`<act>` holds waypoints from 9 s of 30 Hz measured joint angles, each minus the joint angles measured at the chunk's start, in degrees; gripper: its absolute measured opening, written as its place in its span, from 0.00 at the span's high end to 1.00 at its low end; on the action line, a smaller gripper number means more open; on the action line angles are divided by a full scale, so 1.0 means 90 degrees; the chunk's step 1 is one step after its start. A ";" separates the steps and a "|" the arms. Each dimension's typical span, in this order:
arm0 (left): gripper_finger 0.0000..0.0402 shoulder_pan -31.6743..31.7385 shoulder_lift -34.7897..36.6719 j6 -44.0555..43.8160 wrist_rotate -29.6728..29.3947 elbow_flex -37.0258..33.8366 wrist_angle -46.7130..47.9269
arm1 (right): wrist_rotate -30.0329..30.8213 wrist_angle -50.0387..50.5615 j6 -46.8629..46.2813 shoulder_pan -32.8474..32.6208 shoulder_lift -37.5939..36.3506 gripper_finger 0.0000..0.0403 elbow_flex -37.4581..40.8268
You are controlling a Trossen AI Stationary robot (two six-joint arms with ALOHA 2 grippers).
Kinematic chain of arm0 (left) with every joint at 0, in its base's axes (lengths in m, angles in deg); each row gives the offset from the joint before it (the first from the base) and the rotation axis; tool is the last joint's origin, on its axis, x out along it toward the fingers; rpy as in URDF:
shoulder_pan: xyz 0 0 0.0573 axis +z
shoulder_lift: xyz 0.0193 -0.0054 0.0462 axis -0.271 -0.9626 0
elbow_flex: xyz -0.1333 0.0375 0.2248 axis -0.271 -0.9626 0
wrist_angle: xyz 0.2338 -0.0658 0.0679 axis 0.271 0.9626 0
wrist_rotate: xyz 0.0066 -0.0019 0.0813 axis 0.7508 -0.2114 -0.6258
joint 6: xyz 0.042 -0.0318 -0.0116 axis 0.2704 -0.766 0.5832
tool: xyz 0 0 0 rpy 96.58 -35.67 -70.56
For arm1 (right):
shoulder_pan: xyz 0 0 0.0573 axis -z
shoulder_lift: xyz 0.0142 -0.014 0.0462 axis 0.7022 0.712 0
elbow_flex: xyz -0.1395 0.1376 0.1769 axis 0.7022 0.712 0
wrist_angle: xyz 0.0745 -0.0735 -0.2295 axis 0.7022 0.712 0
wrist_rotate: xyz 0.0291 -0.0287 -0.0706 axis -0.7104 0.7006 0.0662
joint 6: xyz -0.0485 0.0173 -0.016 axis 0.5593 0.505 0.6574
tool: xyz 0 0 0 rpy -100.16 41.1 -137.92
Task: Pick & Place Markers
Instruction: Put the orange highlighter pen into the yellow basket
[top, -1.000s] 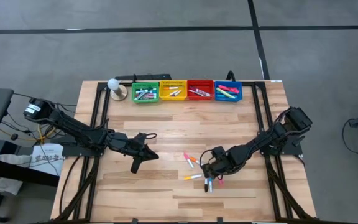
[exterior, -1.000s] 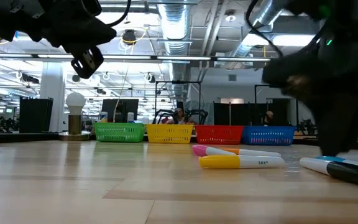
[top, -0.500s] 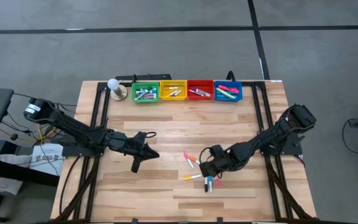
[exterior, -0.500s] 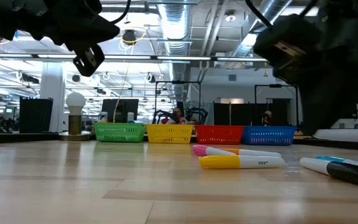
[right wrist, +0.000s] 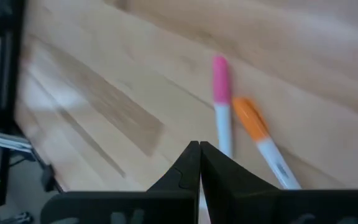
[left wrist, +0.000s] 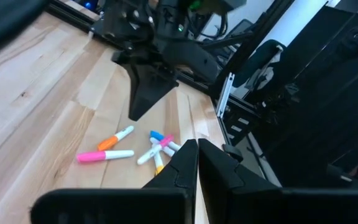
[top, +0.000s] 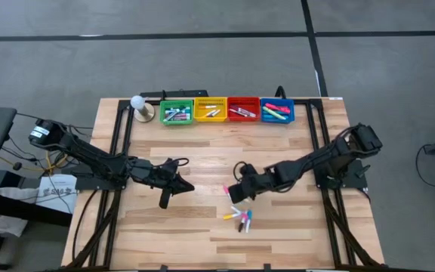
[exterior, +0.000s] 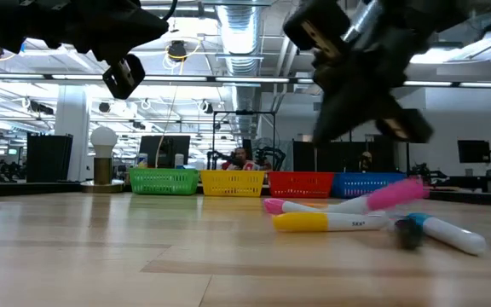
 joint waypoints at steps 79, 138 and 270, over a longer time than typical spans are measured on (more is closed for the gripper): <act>0.97 0.0000 -0.0204 -0.0145 -0.0613 0.0002 0.0001 | 0.1003 0.0619 0.4173 -0.0152 0.1328 0.84 -0.0015; 0.68 0.0725 -0.0202 0.0229 -0.0007 -0.0002 -0.1809 | 0.0623 -0.2718 0.5586 0.0881 -0.0090 0.90 -0.1491; 0.89 0.3378 -0.1630 0.0630 0.1227 0.0680 -0.2948 | 0.0979 0.1912 0.7295 0.2171 -0.1950 0.38 -0.1261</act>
